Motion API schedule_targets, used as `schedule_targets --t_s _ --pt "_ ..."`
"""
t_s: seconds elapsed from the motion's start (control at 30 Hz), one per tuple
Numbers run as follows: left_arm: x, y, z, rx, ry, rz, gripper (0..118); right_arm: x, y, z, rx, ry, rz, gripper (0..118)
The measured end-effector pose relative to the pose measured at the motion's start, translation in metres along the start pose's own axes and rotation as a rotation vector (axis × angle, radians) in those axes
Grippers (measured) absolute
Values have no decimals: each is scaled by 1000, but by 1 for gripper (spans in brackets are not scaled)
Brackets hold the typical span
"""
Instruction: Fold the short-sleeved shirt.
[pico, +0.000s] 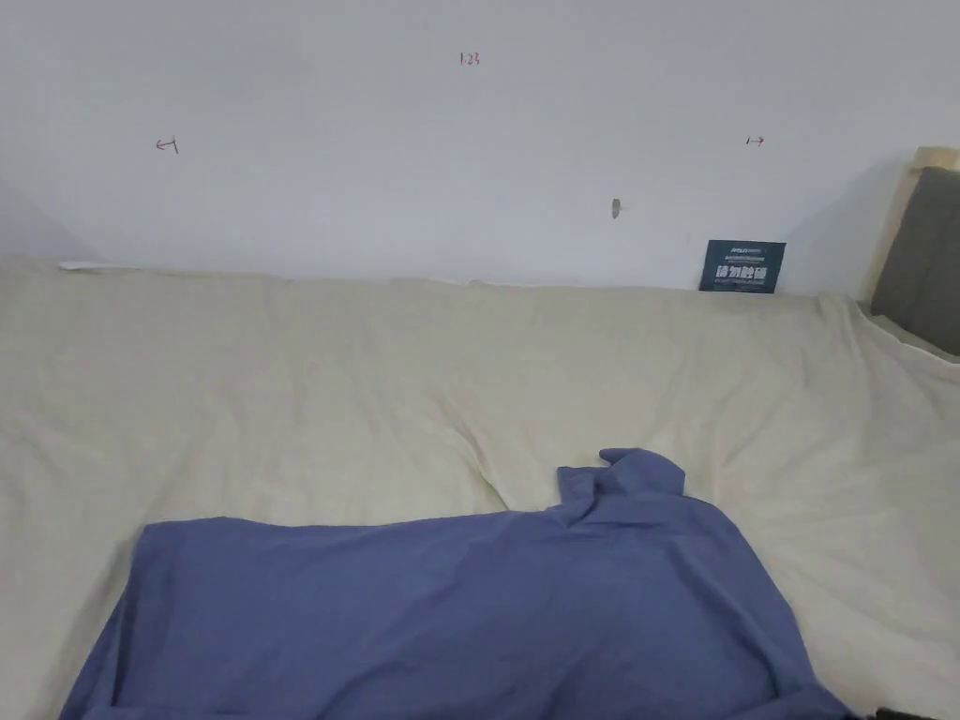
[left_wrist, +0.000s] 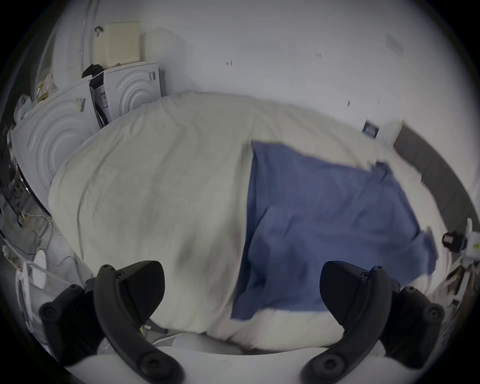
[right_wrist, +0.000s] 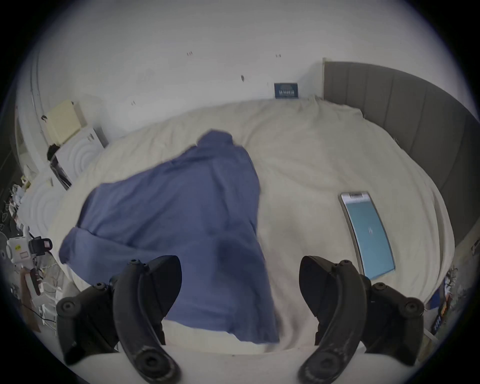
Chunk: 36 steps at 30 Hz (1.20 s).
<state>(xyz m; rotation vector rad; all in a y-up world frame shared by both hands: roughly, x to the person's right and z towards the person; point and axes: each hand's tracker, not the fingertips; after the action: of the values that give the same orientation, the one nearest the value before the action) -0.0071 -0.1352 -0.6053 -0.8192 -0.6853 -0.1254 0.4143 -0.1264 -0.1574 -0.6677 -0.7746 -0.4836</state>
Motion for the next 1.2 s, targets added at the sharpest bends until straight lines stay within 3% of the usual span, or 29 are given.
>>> schedule_targets --t_s 0.07,0.1,0.17,0.23,0.27,0.3,0.5,0.6,0.7,0.73,0.77,0.8,0.83,0.97,1.03,1.07,1.1,1.13,1.17,1.2 --pt "7 14 11 70 -18 -10 117 -4 18 2 30 70 -17 92" --pt "11 22 10 56 -30 -18 117 -7 26 0 34 103 -38 72" --pt "21 38 2 65 -69 -39 99 -16 42 -6 35 172 -74 0" --pt "38 50 -4 95 -45 -83 24 -27 59 -19 30 147 -60 0" --pt "47 55 -7 138 -31 -128 2 -33 68 -27 12 153 -15 0" --pt "56 61 -13 174 1 -112 2 -32 74 -38 -1 163 28 0" --pt "83 96 -59 103 -82 -146 2 -42 133 -95 -16 158 32 0" --pt "89 103 -79 73 -75 -175 0 -33 162 -136 -38 95 23 0" --pt "88 109 -97 33 -96 -170 0 -24 188 -182 -123 66 63 0" --pt "85 108 -101 28 -96 -161 0 -22 197 -199 -183 50 86 12" --pt "84 109 -106 17 -93 -158 0 -20 205 -216 -228 19 91 36" --pt "84 108 -109 12 -90 -163 0 -17 210 -233 -241 -14 72 74" --pt "83 108 -113 7 -82 -163 0 -14 209 -248 -260 -30 76 89" --pt "77 105 -124 -46 -71 -189 0 -4 215 -289 -334 -44 17 89" --pt "75 104 -130 -63 -50 -204 0 -2 212 -298 -341 -19 -8 75" --pt "74 104 -131 -68 -41 -206 0 -7 209 -297 -332 -96 15 68" --pt "71 104 -132 -71 -36 -206 0 -12 207 -293 -316 -113 79 61" --pt "71 105 -133 -73 -36 -203 0 -13 207 -286 -302 -82 103 43" --pt "69 105 -133 -76 -34 -197 0 -14 208 -280 -303 -76 112 14" --pt "67 106 -133 -74 -31 -194 0 -14 209 -276 -304 -66 101 2"
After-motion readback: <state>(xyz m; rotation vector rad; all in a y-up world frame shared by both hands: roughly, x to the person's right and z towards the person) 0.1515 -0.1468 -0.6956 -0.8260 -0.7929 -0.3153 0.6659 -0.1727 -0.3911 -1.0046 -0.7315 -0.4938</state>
